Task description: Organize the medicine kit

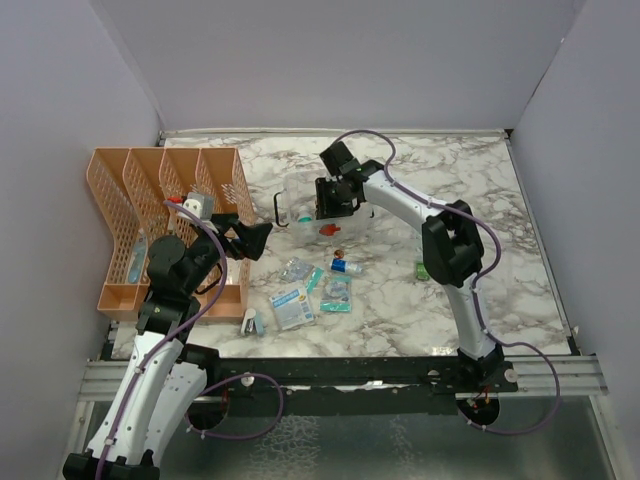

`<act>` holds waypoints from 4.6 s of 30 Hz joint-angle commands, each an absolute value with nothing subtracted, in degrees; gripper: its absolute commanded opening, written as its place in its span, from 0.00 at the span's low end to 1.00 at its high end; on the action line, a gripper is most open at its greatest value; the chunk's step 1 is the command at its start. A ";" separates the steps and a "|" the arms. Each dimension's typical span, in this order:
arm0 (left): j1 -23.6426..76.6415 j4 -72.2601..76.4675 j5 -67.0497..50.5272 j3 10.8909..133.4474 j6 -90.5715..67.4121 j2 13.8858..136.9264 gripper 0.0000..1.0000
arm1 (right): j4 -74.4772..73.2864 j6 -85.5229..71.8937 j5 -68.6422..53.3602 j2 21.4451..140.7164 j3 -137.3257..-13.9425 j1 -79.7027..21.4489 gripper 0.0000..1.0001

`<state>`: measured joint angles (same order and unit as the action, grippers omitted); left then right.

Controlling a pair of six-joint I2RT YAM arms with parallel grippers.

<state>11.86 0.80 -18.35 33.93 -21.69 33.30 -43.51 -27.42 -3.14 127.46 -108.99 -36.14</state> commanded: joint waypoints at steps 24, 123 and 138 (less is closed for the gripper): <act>11.60 1.94 -17.40 33.49 -20.85 32.73 0.99 | -40.48 -27.83 -18.17 130.50 -111.15 -36.07 0.54; 29.35 -15.44 -12.12 43.61 -40.28 41.38 0.78 | 1.65 -49.87 12.18 64.31 -43.32 -57.26 0.01; 29.36 -2.19 -30.13 42.26 -50.88 43.52 0.67 | 12.76 -48.19 8.38 53.59 -39.86 -57.29 0.01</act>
<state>29.02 -8.73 -23.18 42.68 -48.86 43.31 7.86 -49.21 10.20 55.57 -40.49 -57.01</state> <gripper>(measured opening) 0.712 0.015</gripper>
